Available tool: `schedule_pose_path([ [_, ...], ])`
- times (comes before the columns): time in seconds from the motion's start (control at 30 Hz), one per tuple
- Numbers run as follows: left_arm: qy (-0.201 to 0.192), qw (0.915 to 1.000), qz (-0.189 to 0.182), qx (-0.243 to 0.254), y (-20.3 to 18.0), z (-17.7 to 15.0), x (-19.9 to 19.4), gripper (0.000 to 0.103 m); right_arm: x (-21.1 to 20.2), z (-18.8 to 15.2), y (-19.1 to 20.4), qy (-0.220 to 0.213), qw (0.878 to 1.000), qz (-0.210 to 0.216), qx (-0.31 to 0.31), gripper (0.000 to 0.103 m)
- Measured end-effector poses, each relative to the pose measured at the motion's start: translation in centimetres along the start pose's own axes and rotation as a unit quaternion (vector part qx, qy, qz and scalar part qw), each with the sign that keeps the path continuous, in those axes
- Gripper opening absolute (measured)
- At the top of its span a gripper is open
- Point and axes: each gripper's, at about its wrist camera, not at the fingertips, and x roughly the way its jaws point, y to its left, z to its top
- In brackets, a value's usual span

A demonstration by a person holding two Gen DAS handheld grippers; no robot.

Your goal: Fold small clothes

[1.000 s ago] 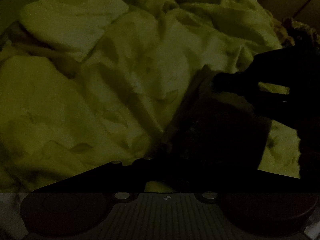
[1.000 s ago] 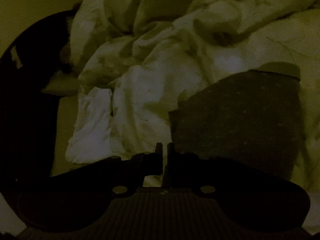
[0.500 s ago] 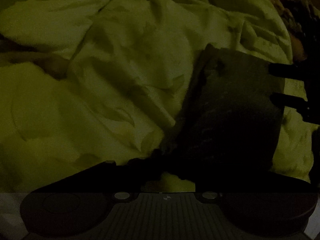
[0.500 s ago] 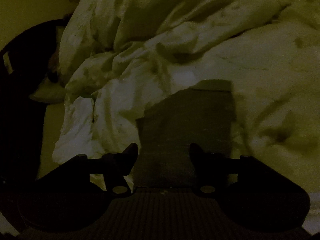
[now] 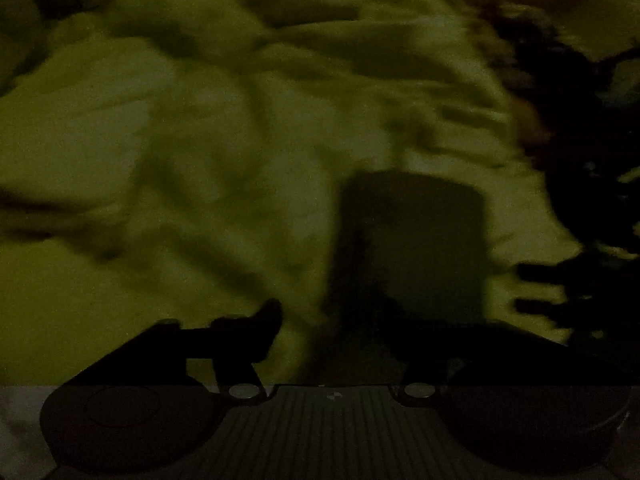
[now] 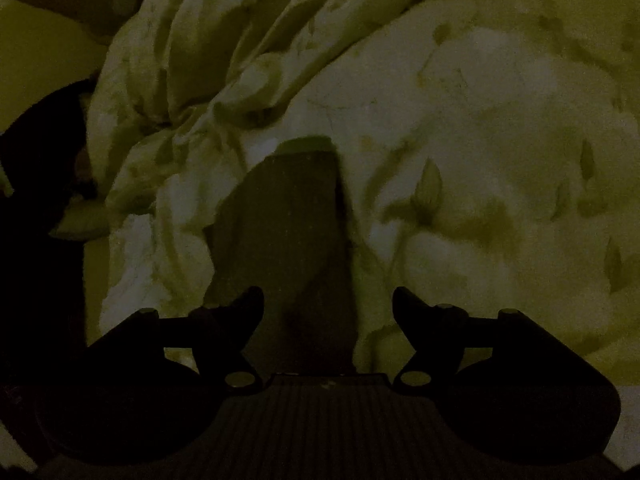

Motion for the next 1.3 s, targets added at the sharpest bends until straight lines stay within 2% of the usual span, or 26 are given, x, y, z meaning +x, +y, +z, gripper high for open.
schedule_pose_path([
  [0.07,0.014,0.9989,-0.043,0.01,-0.5,0.9,1.1,0.103,-0.1,-0.4,-0.5,0.006,1.0,0.02,0.008,0.077],
  [0.17,0.043,0.9962,-0.068,0.033,-0.8,1.9,3.8,0.103,-0.1,-0.6,-1.2,0.006,0.998,0.052,0.023,0.078],
  [0.33,0.093,0.9909,-0.09,0.036,0.1,2.6,7.5,0.103,0.6,-0.4,-2.3,-0.013,0.996,0.078,0.048,0.078],
  [0.43,0.11,0.9902,-0.073,0.045,0.0,2.4,9.2,0.103,1.8,-0.1,-2.4,-0.009,0.995,0.083,0.047,0.078],
  [0.57,0.119,0.9876,-0.098,0.031,0.0,2.4,10.0,0.103,3.6,0.3,-1.3,-0.006,0.995,0.091,0.036,0.074],
  [0.7,0.12,0.986,-0.11,0.035,-0.3,2.3,10.8,0.103,5.5,0.8,-0.7,-0.007,0.996,0.087,0.028,0.074],
  [0.8,0.118,0.9862,-0.115,0.007,0.5,2.2,11.5,0.103,6.7,0.9,-1.2,-0.004,0.996,0.081,0.034,0.074],
  [0.9,0.112,0.9867,-0.117,-0.015,1.0,1.8,11.7,0.103,7.6,0.8,-2.0,-0.003,0.996,0.076,0.051,0.063],
  [1.0,0.106,0.9869,-0.118,-0.027,1.3,1.4,11.8,0.103,7.8,0.5,-2.5,-0.007,0.995,0.078,0.063,0.058],
  [1.07,0.105,0.9874,-0.114,-0.034,1.3,1.3,11.7,0.103,7.7,0.3,-2.3,-0.008,0.996,0.071,0.06,0.048],
  [1.13,0.1,0.9883,-0.111,-0.028,1.0,1.4,11.4,0.103,7.4,0.1,-1.6,-0.014,0.997,0.058,0.044,0.038],
  [1.3,0.091,0.9907,-0.1,-0.008,-0.7,1.3,10.0,0.094,5.7,-0.8,0.5,-0.038,0.999,0.032,0.013,0.026],
])
